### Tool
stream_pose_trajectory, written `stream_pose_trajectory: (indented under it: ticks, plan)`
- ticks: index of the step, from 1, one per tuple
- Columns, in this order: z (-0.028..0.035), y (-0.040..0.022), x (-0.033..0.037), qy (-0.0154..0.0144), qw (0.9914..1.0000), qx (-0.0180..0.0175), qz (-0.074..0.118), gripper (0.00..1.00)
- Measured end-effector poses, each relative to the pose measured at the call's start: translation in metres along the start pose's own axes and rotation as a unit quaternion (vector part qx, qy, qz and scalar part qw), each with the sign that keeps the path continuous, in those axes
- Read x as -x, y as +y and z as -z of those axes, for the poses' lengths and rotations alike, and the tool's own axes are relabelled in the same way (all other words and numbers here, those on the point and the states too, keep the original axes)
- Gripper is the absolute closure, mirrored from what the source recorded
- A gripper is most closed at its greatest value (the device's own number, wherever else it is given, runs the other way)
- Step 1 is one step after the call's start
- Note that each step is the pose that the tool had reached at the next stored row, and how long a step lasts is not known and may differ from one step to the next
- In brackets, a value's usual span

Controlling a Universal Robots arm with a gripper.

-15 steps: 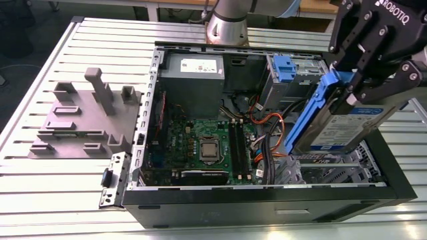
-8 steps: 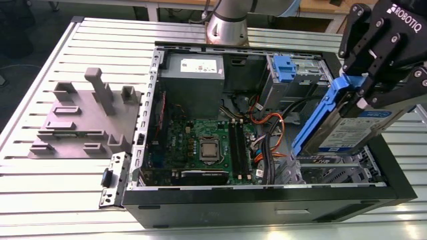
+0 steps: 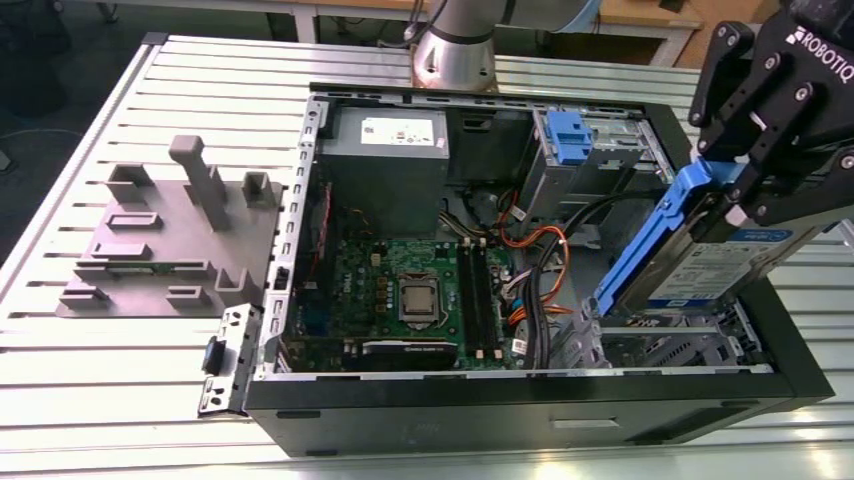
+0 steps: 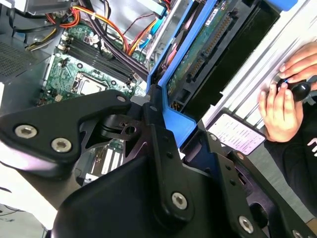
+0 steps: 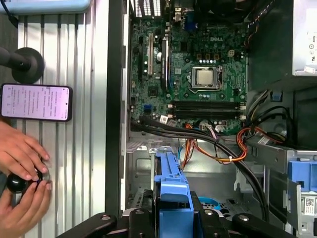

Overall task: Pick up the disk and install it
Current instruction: 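Insert the disk into the insertion slot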

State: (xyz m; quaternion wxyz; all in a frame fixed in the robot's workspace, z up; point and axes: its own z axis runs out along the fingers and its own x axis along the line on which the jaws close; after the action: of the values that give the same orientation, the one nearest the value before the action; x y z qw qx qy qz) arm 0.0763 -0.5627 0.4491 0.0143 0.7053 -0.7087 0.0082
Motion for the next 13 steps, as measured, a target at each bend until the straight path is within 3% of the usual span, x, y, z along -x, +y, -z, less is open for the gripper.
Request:
stream_pose_trajectory:
  ticks: [13]
  plan:
    - [-0.0098, -0.0020, -0.0004, -0.0029, 0.99999, 0.0001, -0.002, 0.64]
